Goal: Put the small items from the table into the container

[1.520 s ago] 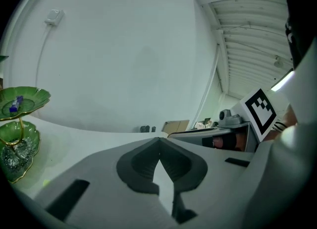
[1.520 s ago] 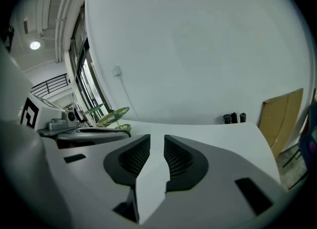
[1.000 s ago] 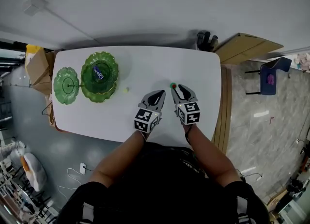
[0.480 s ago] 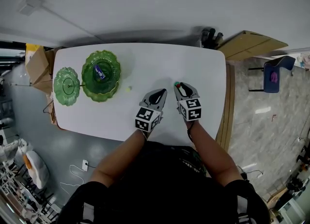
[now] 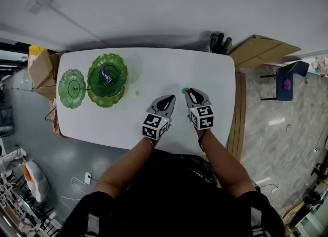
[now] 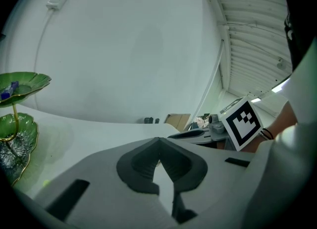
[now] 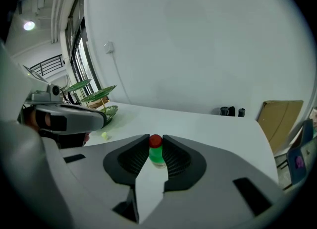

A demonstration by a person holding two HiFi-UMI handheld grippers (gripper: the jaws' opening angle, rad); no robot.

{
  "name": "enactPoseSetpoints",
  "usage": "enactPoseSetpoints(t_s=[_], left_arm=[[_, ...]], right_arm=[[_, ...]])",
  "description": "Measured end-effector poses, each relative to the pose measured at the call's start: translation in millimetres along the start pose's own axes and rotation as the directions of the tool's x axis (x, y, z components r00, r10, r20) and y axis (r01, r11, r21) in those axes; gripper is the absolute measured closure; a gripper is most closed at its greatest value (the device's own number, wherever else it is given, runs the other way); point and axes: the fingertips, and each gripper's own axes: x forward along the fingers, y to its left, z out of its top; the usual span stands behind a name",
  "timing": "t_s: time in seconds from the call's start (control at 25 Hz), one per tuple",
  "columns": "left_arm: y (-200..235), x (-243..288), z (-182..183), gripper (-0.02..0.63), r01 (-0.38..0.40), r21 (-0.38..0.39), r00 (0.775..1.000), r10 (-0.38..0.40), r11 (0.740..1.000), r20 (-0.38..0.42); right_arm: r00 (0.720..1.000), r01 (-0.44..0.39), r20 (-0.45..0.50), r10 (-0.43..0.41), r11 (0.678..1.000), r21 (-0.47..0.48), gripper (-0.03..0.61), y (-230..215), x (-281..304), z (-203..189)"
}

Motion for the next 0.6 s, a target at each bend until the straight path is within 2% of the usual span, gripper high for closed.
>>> enactPoseSetpoints(t_s=[0.4,0.6], left_arm=[[-52.7,-26.6,8.4,0.606,-0.004,0.042,0.999,0.002,0.999,0.048],[-86.2,-41.1,14.5,0.606,-0.015,0.063,0.996,0.009,0.998,0.087]], right_arm=[[0.993,-0.025,0.109,0.036,0.995,-0.097,0.491,26.2,-83.0,22.1],[0.984,-0.039,0.167,0.057,0.993,-0.109,0.491,38.2,-133.0,28.5]])
